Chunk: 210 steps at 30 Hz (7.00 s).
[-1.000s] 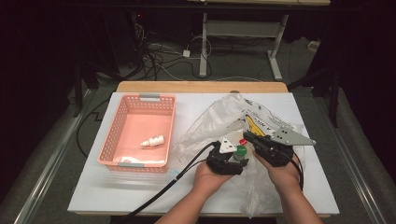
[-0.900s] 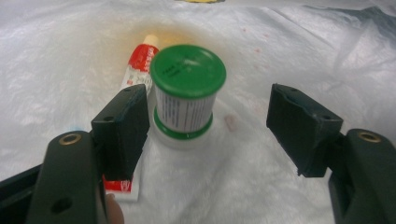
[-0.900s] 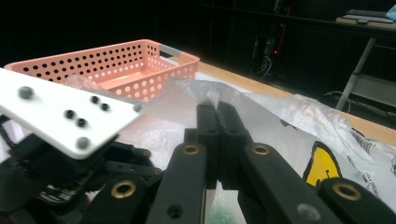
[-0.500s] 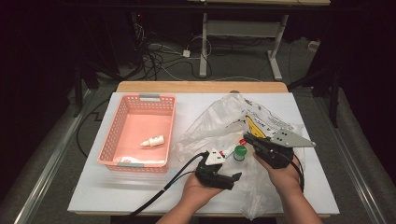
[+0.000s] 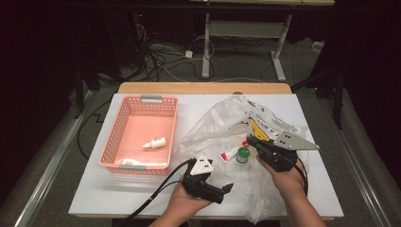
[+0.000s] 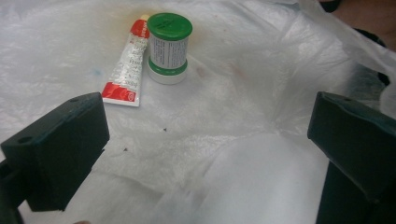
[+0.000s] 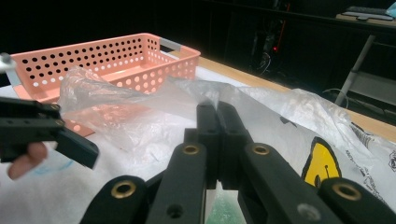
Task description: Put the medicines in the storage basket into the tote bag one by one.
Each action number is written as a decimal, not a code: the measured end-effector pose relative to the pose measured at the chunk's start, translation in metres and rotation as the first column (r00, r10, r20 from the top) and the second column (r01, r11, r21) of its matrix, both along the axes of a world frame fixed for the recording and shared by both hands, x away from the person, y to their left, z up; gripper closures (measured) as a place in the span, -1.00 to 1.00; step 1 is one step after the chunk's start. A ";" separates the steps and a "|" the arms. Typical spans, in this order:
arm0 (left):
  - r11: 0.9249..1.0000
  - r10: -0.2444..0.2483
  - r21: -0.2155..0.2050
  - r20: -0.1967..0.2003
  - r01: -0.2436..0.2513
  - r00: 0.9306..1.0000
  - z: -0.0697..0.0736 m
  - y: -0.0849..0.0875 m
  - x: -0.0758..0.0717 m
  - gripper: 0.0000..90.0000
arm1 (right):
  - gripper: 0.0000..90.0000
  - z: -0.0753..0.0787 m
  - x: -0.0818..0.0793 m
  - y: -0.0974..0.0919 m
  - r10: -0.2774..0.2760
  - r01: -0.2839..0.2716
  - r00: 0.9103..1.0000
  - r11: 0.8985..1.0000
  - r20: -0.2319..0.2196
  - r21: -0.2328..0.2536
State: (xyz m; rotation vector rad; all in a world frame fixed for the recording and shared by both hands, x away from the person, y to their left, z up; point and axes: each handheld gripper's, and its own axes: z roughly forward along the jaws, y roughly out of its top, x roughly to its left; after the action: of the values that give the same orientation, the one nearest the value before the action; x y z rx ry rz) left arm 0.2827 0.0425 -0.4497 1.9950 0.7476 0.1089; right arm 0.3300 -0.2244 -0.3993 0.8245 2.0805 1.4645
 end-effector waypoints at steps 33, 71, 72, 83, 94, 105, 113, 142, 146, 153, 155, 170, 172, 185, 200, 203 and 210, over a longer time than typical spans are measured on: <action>0.988 0.154 -0.024 0.030 -0.153 0.988 0.029 0.100 0.006 -1.00 | 1.00 -0.003 0.000 -0.006 -0.011 0.011 1.000 1.000 -0.015 0.009; 0.892 0.452 0.013 0.004 -0.452 0.892 0.016 0.209 0.032 -1.00 | 1.00 -0.007 0.001 -0.008 -0.013 0.013 1.000 1.000 -0.024 -0.004; 0.892 0.451 0.012 0.001 -0.451 0.892 0.016 0.209 0.032 -1.00 | 1.00 -0.007 0.001 -0.008 -0.013 0.013 1.000 1.000 -0.024 -0.004; 0.912 0.411 0.005 -0.012 -0.411 0.912 0.036 0.191 0.051 -1.00 | 1.00 -0.006 0.001 -0.010 -0.013 0.013 1.000 1.000 -0.022 -0.006; 0.920 0.391 0.029 -0.020 -0.390 0.920 0.044 0.185 0.080 -1.00 | 1.00 -0.004 0.000 -0.010 -0.014 0.014 1.000 1.000 -0.017 0.002; 0.922 0.372 0.150 -0.079 -0.358 0.925 0.040 0.173 0.113 -0.98 | 1.00 -0.003 -0.001 -0.010 -0.013 0.014 1.000 1.000 -0.015 0.007; 0.917 0.352 0.259 -0.163 -0.305 0.922 0.029 0.167 0.134 -0.86 | 1.00 -0.004 0.000 -0.011 -0.011 0.011 1.000 1.000 -0.017 0.003; 0.853 0.281 0.518 -0.360 -0.060 0.890 -0.013 0.149 0.161 -0.20 | 1.00 -0.004 -0.001 -0.011 -0.008 0.009 1.000 1.000 -0.022 0.001; 0.840 0.288 0.538 -0.333 -0.069 0.898 -0.013 0.149 0.159 0.06 | 1.00 -0.004 -0.001 -0.011 -0.011 0.011 1.000 1.000 -0.021 -0.001; 0.842 0.282 0.535 -0.327 -0.070 0.902 -0.013 0.148 0.159 0.28 | 1.00 -0.004 -0.001 -0.010 -0.009 0.009 1.000 1.000 -0.019 0.000; 0.844 0.292 0.531 -0.335 -0.077 0.896 -0.012 0.148 0.159 0.29 | 1.00 -0.004 -0.001 -0.010 -0.009 0.009 1.000 1.000 -0.018 0.000; 0.870 0.322 0.458 -0.249 -0.182 0.914 0.011 0.160 0.149 0.29 | 1.00 -0.003 -0.001 -0.013 -0.015 0.015 1.000 1.000 -0.016 0.004; 0.884 0.315 0.425 -0.228 -0.197 0.921 0.016 0.162 0.145 0.29 | 1.00 -0.002 -0.001 -0.013 -0.015 0.015 1.000 1.000 -0.017 0.011; 0.941 0.276 0.232 -0.117 -0.244 0.954 0.042 0.165 0.105 0.29 | 1.00 -0.002 -0.002 -0.011 -0.014 0.014 1.000 1.000 -0.008 0.011; 0.964 0.262 0.048 -0.033 -0.260 0.965 0.045 0.171 0.053 0.29 | 1.00 -0.002 -0.003 -0.009 -0.015 0.015 1.000 1.000 -0.007 0.003; 0.965 0.264 0.021 -0.027 -0.263 0.964 0.041 0.171 0.043 0.29 | 1.00 -0.002 -0.003 -0.009 -0.014 0.014 1.000 1.000 -0.005 0.004; 0.971 0.237 0.034 0.000 -0.237 0.972 0.036 0.162 0.026 0.29 | 1.00 -0.003 -0.003 -0.008 -0.014 0.014 1.000 1.000 -0.005 -0.004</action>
State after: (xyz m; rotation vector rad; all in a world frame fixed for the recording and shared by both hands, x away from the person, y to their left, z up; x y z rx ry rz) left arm 0.3082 0.2041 -0.4139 1.9314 0.9907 0.2598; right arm 0.3265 -0.2323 -0.4023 0.8412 2.0763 1.4521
